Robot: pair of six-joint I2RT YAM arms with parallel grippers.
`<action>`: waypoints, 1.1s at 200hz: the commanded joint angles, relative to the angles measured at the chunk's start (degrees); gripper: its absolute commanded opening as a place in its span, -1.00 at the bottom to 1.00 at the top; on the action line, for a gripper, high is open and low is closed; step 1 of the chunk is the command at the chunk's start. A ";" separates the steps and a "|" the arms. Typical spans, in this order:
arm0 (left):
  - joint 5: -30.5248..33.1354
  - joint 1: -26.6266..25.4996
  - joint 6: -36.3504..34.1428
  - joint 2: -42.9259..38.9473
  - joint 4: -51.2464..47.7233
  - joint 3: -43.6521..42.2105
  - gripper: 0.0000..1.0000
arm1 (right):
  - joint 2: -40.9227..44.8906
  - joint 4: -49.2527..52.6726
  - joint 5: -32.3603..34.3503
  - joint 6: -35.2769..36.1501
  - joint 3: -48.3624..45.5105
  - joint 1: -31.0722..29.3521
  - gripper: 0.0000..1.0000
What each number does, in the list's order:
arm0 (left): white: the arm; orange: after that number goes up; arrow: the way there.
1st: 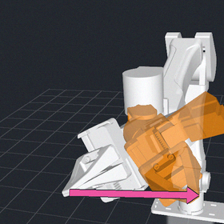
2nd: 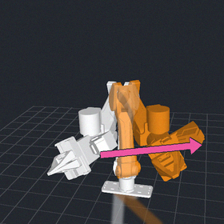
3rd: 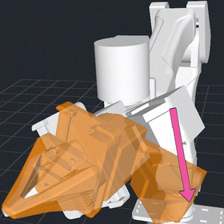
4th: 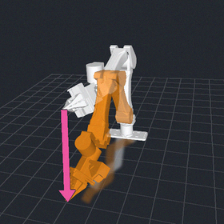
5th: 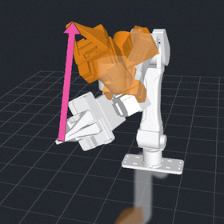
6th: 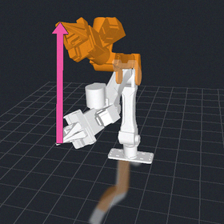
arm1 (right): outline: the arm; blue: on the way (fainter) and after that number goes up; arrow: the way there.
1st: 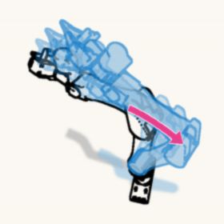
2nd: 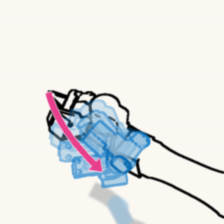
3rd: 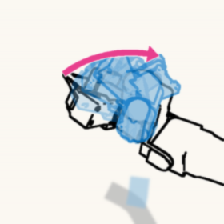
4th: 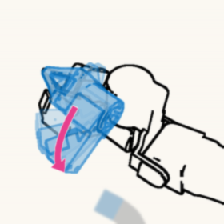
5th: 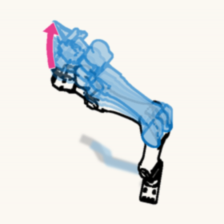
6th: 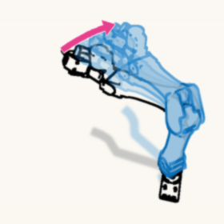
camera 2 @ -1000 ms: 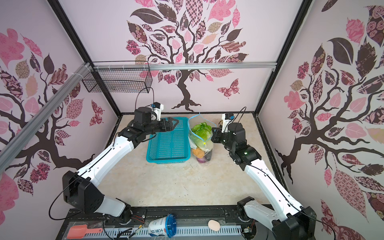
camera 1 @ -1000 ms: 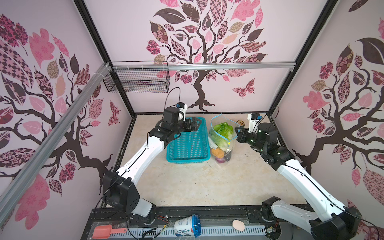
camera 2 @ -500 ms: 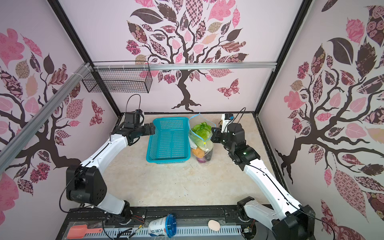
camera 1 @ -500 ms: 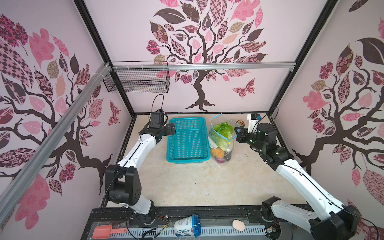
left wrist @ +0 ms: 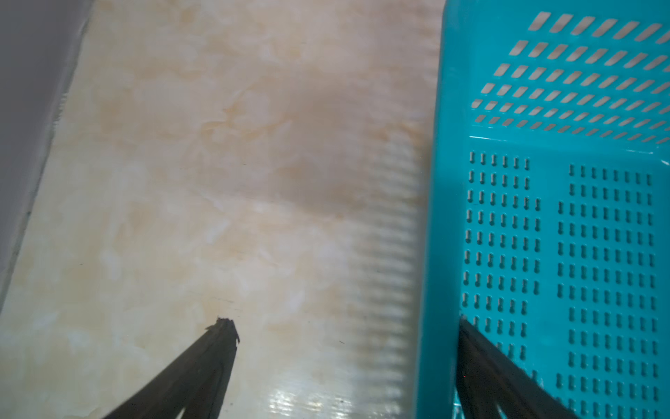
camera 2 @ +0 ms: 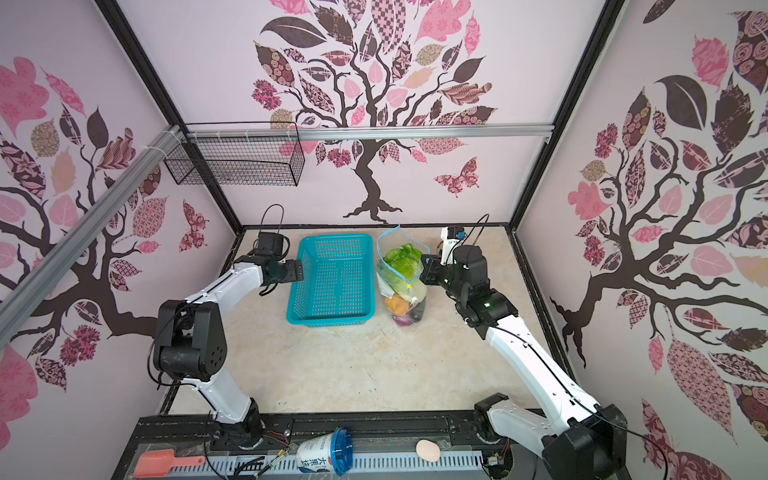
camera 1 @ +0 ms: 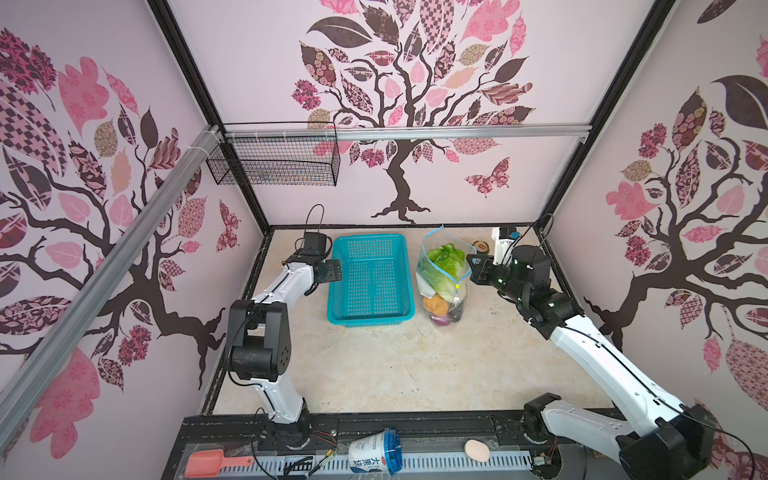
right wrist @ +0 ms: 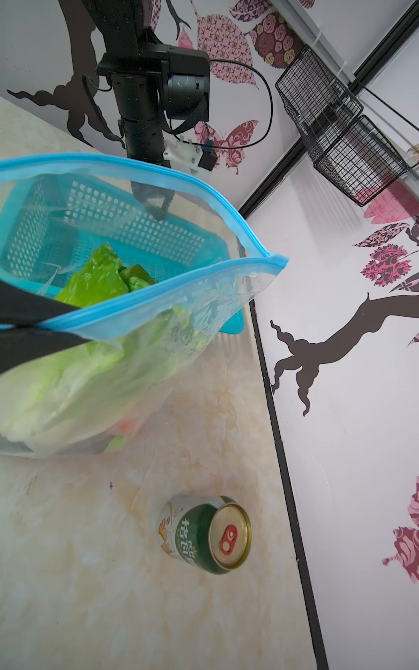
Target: Place the food in the zip-top bag and seal the zipper
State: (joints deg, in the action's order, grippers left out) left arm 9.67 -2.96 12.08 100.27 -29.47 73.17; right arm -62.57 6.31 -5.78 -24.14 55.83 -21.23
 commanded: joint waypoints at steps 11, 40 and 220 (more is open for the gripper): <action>5.04 5.74 1.02 -1.11 0.20 0.39 0.87 | -0.85 -0.78 -0.61 0.46 0.47 0.23 -1.00; 6.45 10.11 1.80 -1.49 0.12 0.16 0.87 | -1.02 -0.67 -0.81 0.32 0.59 0.23 -1.00; -11.92 -27.80 11.00 -27.41 23.15 -12.41 0.79 | -3.87 -1.97 -0.97 -3.37 1.91 0.23 -1.00</action>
State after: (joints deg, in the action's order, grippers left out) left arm -0.64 -24.91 17.21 73.71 -16.21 66.32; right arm -65.36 5.21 -7.44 -26.57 55.88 -21.23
